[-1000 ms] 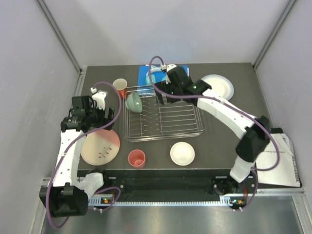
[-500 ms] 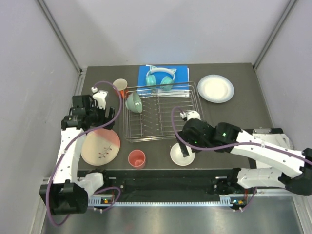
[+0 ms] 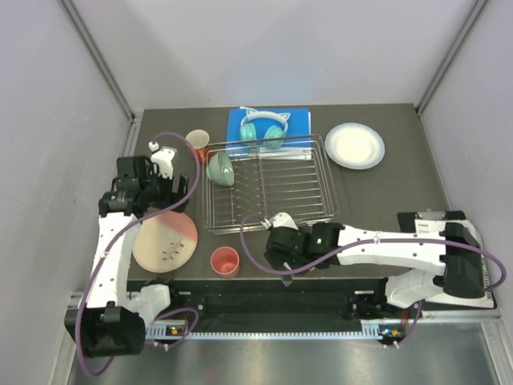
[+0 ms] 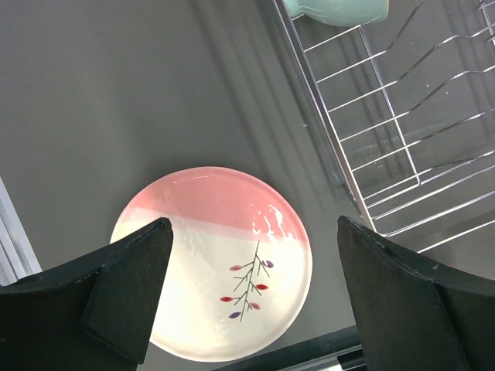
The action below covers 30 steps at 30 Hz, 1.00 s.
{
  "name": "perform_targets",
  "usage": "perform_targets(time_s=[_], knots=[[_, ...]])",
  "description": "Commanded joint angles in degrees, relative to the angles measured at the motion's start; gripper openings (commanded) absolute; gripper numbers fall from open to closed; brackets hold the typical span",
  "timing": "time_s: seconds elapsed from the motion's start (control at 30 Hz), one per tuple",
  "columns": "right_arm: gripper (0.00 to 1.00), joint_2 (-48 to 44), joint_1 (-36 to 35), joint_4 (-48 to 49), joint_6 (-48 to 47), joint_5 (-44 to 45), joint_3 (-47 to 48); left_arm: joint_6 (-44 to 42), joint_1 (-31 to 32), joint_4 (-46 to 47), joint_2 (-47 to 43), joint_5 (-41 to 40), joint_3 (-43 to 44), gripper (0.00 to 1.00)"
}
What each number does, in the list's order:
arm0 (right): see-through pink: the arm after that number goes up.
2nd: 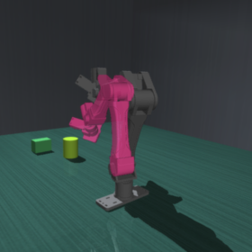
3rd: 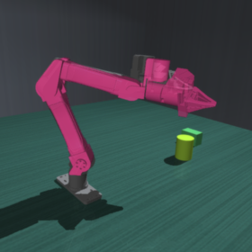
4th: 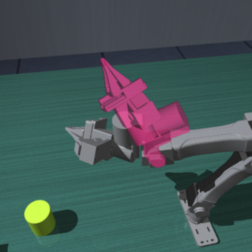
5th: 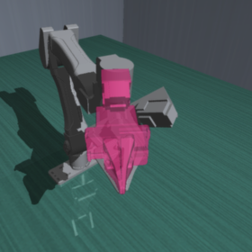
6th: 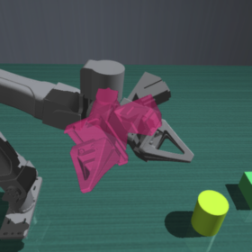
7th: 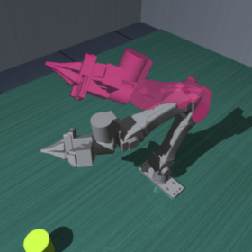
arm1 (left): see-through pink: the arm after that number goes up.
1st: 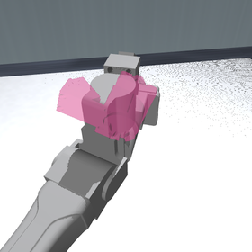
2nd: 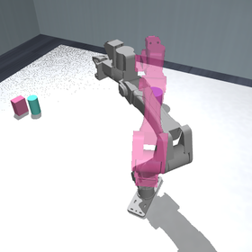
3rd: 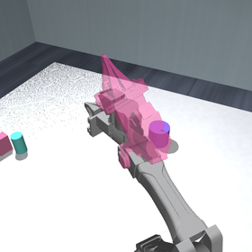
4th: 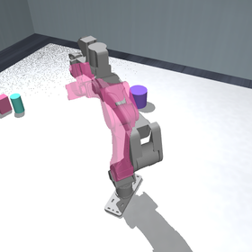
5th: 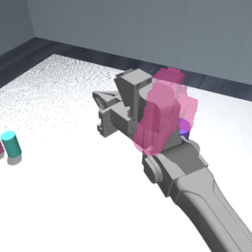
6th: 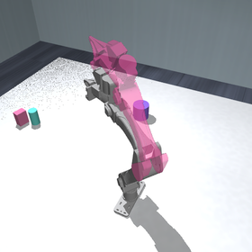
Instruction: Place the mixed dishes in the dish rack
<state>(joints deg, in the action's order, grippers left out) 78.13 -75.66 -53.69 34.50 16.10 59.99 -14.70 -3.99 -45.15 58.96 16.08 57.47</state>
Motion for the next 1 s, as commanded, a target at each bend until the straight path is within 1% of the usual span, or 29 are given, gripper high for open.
perform_targets(time_s=[0.0, 0.17, 0.27, 0.37, 0.43, 0.47, 0.53, 0.57, 0.63, 0.67, 0.73, 0.77, 0.83, 0.87, 0.9, 0.93, 0.97], knots=[[0.94, 2.46, -0.46, 4.64, -1.01, 2.18, -1.19, 0.02, -0.32, 0.58, -2.09, 1.24, -0.08, 0.92], [0.93, 6.94, -0.54, 8.42, -1.28, 3.15, -1.89, -0.33, -0.23, 0.58, -2.62, 1.06, -0.34, 0.92], [0.91, 10.01, -0.46, 10.18, -1.89, 4.29, -2.07, -0.42, -0.23, 0.58, -2.8, 1.06, -0.43, 0.92], [0.87, 12.56, -0.37, 10.89, -1.46, 6.83, -2.33, -0.59, -0.23, 0.41, -3.24, 0.98, -0.61, 0.92], [0.81, 13.63, -0.19, 10.89, -1.02, 8.68, -2.51, -0.68, -0.23, 0.5, -3.59, 0.8, -0.96, 0.92], [0.76, 14.5, -0.19, 10.89, -0.67, 9.73, -2.77, -0.77, -0.23, 0.58, -3.67, 0.71, -1.13, 0.92], [0.69, 15.12, -0.1, 10.71, 0.3, 10.53, -3.47, -0.68, -0.23, 0.67, -3.76, 0.62, -1.31, 0.92], [0.6, 15.04, -0.02, 10.8, 0.56, 11.14, -3.73, -0.68, -0.23, 0.67, -3.85, 0.62, -1.4, 0.92], [0.51, 14.43, -0.02, 10.89, 1.27, 11.5, -4.61, -0.59, -0.23, 0.76, -4.03, 0.62, -1.66, 0.92], [0.41, 14.07, -0.02, 10.8, 1.36, 11.67, -4.88, -0.59, -0.23, 0.85, -3.94, 0.62, -1.84, 0.92], [0.33, 12.93, 0.07, 10.8, 1.62, 11.76, -5.58, -0.59, -0.23, 0.94, -3.94, 0.62, -2.19, 0.92], [0.24, 12.58, 0.16, 10.63, 1.71, 11.94, -5.76, -0.59, -0.23, 0.94, -4.03, 0.62, -2.28, 0.92], [0.17, 11.62, 0.16, 9.75, 1.97, 12.38, -5.84, -0.59, -0.23, 1.11, -3.94, 0.36, -2.37, 0.92], [0.07, 11.09, 0.16, 9.49, 1.97, 12.55, -5.85, -0.59, -0.23, 1.2, -3.85, 0.45, -2.45, 0.92], [0.02, 10.65, 0.25, 9.13, 1.89, 12.64, -5.67, -0.59, -0.23, 1.2, -3.85, 0.36, -2.45, 0.92], [0.0, 9.51, 0.16, 8.0, 1.45, 12.64, -4.71, -0.59, -0.32, 1.37, -3.85, 0.36, -2.45, 0.92], [0.0, 8.98, 0.16, 7.12, 1.01, 12.56, -4.01, -0.51, -0.23, 1.29, -3.68, 0.27, -2.45, 0.92]])
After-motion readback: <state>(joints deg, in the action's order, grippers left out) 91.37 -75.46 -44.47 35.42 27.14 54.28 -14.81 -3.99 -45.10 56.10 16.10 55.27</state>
